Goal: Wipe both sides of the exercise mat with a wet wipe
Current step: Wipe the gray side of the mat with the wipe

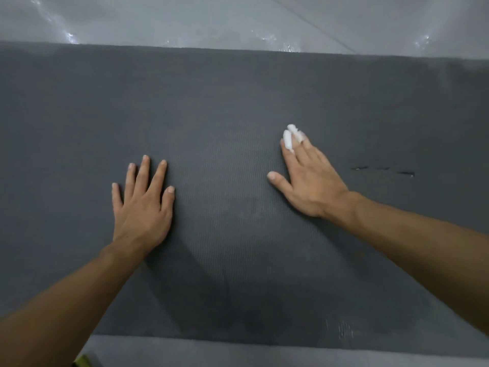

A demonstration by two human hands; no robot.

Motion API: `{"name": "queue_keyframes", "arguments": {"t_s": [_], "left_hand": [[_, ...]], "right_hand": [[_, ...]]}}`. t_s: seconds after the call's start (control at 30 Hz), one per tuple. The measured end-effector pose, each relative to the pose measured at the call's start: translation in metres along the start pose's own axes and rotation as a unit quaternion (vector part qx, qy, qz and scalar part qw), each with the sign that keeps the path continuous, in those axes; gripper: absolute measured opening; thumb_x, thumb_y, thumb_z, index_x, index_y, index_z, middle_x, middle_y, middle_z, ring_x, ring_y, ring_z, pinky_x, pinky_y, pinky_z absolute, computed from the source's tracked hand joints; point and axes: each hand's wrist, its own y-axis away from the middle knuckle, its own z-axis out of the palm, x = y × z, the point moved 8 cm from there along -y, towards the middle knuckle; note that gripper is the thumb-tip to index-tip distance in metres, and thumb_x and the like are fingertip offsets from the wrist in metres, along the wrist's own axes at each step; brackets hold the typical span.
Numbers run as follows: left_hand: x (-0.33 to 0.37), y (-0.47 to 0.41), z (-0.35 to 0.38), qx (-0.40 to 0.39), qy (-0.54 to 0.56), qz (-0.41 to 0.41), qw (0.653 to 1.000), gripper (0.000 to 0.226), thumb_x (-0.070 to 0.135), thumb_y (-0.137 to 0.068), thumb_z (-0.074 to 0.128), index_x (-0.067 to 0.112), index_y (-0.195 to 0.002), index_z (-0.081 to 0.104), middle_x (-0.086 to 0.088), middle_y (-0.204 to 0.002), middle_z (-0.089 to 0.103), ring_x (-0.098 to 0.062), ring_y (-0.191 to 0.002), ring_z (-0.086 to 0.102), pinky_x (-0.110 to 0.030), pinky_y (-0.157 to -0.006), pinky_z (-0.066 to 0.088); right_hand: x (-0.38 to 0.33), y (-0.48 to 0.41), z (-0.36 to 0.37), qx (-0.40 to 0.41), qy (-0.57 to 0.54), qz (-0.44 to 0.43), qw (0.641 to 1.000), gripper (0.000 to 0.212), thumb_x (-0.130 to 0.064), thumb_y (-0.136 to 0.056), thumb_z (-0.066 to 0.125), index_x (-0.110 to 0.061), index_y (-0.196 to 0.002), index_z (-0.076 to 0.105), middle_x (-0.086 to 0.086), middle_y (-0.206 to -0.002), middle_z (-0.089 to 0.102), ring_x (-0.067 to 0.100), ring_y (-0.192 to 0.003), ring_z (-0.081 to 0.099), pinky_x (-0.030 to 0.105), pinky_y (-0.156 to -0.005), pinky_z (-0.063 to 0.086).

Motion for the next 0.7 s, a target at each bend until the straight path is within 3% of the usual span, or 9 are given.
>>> {"name": "queue_keyframes", "arguments": {"t_s": [0.13,0.27,0.33,0.43,0.53,0.7], "left_hand": [[0.012,-0.001,0.002,-0.007,-0.003,0.026,1.000,0.061,0.055,-0.107,0.018,0.035,-0.165,0.014,0.006,-0.174,0.000,-0.018,-0.159,-0.007,-0.052,-0.128,-0.003],[0.031,-0.002,0.004,-0.021,-0.006,0.050,0.999,0.060,0.051,-0.108,0.027,0.036,-0.165,0.016,0.007,-0.174,-0.001,-0.018,-0.159,-0.007,-0.053,-0.128,-0.003],[0.048,-0.004,0.006,-0.030,-0.005,0.074,0.997,0.060,0.053,-0.107,0.028,0.037,-0.164,0.016,0.007,-0.174,0.000,-0.018,-0.159,-0.007,-0.053,-0.128,-0.003],[0.083,-0.003,0.011,-0.045,-0.018,0.131,0.990,0.060,0.055,-0.107,0.025,0.039,-0.164,0.014,0.008,-0.174,-0.002,-0.016,-0.159,-0.008,-0.052,-0.128,-0.004],[0.109,-0.005,0.017,-0.049,-0.006,0.147,0.988,0.060,0.055,-0.107,0.026,0.039,-0.164,0.014,0.008,-0.174,-0.002,-0.017,-0.159,-0.007,-0.053,-0.128,-0.004],[0.115,-0.003,0.027,-0.040,-0.017,0.143,0.989,0.061,0.056,-0.107,0.025,0.038,-0.164,0.013,0.006,-0.174,-0.001,-0.019,-0.159,-0.006,-0.054,-0.127,-0.004]], "right_hand": [[-0.080,0.069,0.030,-0.025,0.011,-0.146,0.989,0.089,-0.068,-0.106,0.022,-0.003,-0.165,0.005,0.013,-0.174,-0.004,0.025,-0.160,-0.011,0.043,-0.131,0.003],[-0.096,0.107,0.046,-0.042,0.030,-0.184,0.982,0.082,-0.065,-0.108,0.019,-0.008,-0.166,0.011,0.009,-0.175,0.004,0.022,-0.161,-0.010,0.043,-0.131,0.007],[-0.079,0.106,0.042,-0.023,0.035,-0.156,0.987,0.079,-0.063,-0.108,0.018,-0.011,-0.167,0.009,0.007,-0.175,0.002,0.019,-0.161,-0.006,0.043,-0.130,0.009],[-0.030,0.095,0.031,0.022,0.039,-0.043,0.998,0.078,-0.061,-0.106,0.018,-0.013,-0.167,0.007,0.005,-0.175,-0.002,0.018,-0.161,0.002,0.041,-0.130,0.011],[0.022,0.087,0.026,0.032,0.018,0.057,0.998,0.079,-0.062,-0.105,0.014,-0.013,-0.167,0.005,0.007,-0.175,-0.005,0.020,-0.161,0.001,0.039,-0.130,0.005],[0.041,0.089,0.024,0.035,-0.011,0.080,0.996,0.083,-0.063,-0.105,0.016,-0.007,-0.166,0.003,0.011,-0.174,-0.008,0.023,-0.161,-0.004,0.041,-0.131,0.005]]}}
